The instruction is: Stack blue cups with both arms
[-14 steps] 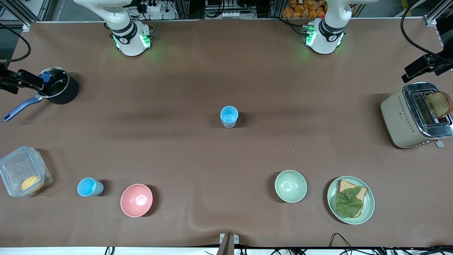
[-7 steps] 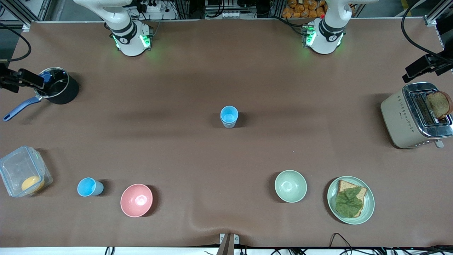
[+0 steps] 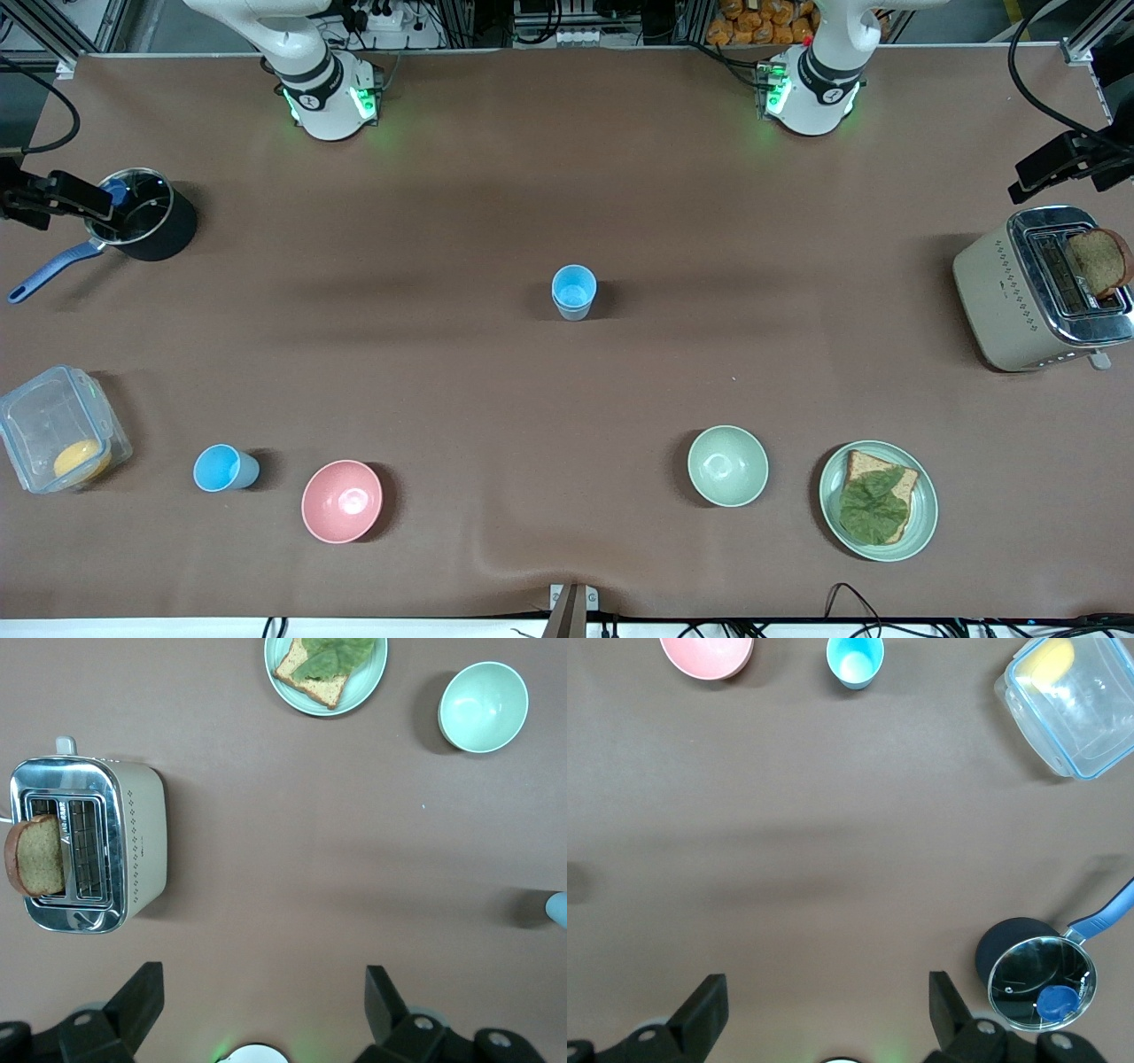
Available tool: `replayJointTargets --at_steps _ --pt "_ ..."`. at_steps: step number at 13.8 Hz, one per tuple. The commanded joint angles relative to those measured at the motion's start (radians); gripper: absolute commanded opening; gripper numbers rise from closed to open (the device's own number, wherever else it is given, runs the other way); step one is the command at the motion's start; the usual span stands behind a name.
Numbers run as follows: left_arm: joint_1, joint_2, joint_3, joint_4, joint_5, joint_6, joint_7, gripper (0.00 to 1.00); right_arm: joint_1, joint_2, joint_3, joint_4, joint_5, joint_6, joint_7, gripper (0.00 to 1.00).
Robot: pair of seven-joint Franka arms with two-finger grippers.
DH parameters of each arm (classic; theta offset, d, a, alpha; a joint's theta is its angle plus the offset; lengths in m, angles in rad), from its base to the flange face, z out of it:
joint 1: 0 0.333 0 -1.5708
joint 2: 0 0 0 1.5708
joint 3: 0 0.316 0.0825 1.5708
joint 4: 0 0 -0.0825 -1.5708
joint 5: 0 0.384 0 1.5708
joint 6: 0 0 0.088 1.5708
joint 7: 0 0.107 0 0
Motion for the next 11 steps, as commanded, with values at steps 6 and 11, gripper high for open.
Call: replayJointTargets --at_steps 6,11 --pt "-0.013 0.000 -0.010 0.022 0.017 -0.019 0.044 1.00 -0.002 -0.034 0.003 -0.023 -0.007 -0.007 -0.007 1.00" --pt "-0.012 0.006 -0.055 0.020 0.017 -0.025 0.044 1.00 -0.003 -0.034 0.002 -0.023 -0.006 -0.007 -0.007 1.00"
